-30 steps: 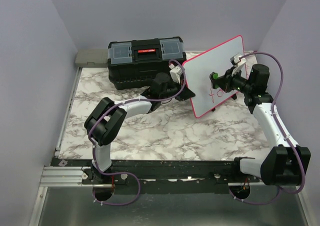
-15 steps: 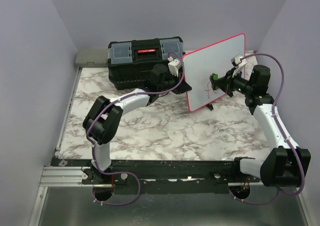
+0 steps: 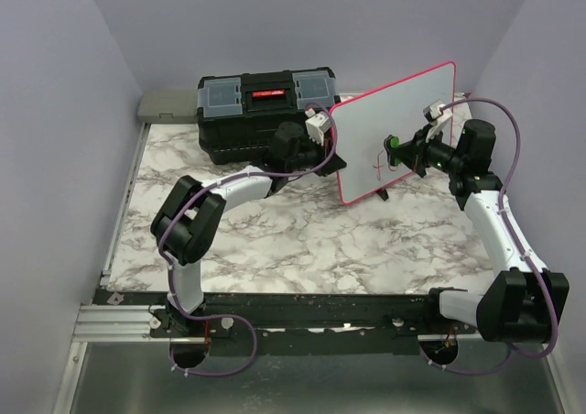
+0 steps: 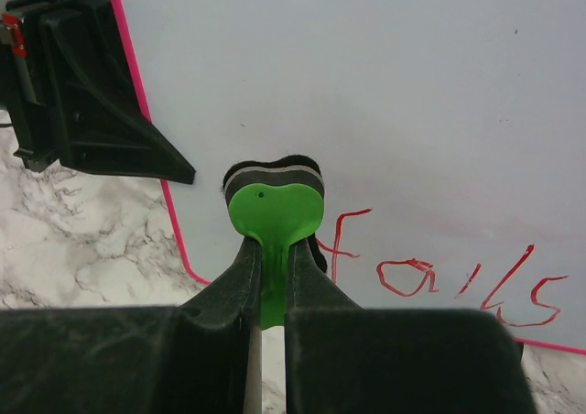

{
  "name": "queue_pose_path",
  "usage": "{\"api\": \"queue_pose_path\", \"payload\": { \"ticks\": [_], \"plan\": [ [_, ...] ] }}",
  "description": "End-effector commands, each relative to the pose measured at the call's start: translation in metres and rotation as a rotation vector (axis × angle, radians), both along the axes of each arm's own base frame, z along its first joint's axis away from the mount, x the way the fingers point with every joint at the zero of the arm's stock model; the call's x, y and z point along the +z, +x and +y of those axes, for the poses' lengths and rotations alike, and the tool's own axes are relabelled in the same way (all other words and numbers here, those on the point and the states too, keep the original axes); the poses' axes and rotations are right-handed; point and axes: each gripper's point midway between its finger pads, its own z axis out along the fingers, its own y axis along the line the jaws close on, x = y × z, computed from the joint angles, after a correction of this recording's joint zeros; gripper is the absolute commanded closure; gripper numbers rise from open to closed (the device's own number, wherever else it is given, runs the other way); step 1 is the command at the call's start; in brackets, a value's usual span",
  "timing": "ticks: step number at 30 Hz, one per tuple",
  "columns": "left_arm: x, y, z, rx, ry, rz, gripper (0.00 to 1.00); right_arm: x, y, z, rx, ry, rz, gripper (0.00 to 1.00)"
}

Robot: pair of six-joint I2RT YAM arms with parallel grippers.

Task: Erase the whiteboard
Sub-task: Erase the whiteboard at the whiteboard stand.

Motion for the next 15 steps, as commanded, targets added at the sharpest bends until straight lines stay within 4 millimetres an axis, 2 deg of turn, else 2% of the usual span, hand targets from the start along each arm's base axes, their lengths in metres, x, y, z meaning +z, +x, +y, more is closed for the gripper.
{"api": "queue_pose_path", "payload": {
  "ticks": [1, 7, 11, 15],
  "plan": [
    [0.020, 0.001, 0.006, 0.022, -0.062, -0.104, 1.00, -0.005, -0.006, 0.001, 0.013, 0.019, 0.028, 0.99],
    [0.015, -0.007, 0.005, 0.021, -0.108, -0.062, 1.00, -0.006, -0.006, 0.000, 0.013, 0.021, 0.033, 0.99],
    [0.004, -0.007, 0.006, 0.038, -0.125, -0.018, 1.00, -0.006, -0.007, 0.000, 0.014, 0.022, 0.032, 0.99],
    [-0.001, -0.005, 0.005, 0.049, -0.142, 0.003, 0.96, -0.006, -0.007, 0.000, 0.016, 0.024, 0.032, 0.99]
  ]
}}
